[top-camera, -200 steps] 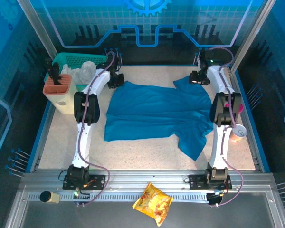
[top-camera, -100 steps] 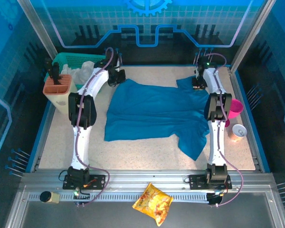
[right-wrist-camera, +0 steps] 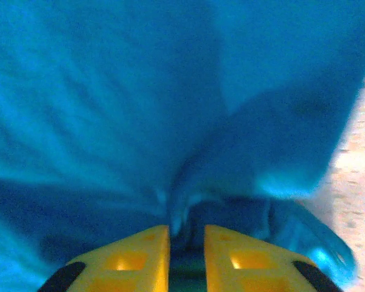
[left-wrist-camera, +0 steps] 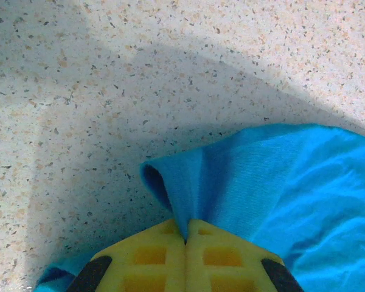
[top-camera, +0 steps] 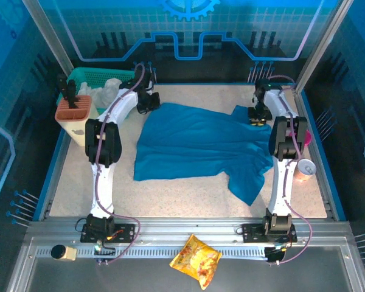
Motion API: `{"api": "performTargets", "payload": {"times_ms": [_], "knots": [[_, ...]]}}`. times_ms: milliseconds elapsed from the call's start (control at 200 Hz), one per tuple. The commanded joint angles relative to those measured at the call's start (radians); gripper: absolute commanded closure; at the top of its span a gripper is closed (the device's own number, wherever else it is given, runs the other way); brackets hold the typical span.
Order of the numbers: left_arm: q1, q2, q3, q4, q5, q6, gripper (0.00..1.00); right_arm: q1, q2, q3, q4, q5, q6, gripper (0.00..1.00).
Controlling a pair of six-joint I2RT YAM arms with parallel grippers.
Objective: Fold and stack the t-shirts
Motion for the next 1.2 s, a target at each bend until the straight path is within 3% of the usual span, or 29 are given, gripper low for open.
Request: {"api": "performTargets", "payload": {"times_ms": [0,90,390,561,706,1196], "knots": [[-0.006,-0.057,0.001,-0.005,0.0,0.024,1.0,-0.026,-0.072,0.1,-0.035,0.046,0.046,0.72],[-0.005,-0.058,0.001,0.0,0.0,0.022,1.0,-0.045,-0.037,0.189,-0.059,0.051,0.07,0.67],[-0.006,-0.038,0.037,-0.022,0.018,0.03,1.0,-0.111,0.316,0.561,-0.138,-0.035,0.102,0.59],[-0.006,-0.037,0.052,-0.036,0.015,0.045,1.0,-0.148,0.366,0.548,-0.092,-0.125,0.128,0.57],[-0.005,-0.033,0.061,-0.037,0.018,0.049,1.0,-0.148,0.384,0.558,-0.072,-0.131,0.114,0.57],[-0.006,-0.01,0.064,-0.036,0.023,0.055,1.0,-0.121,0.441,0.659,-0.108,-0.146,0.107,0.67]]}}
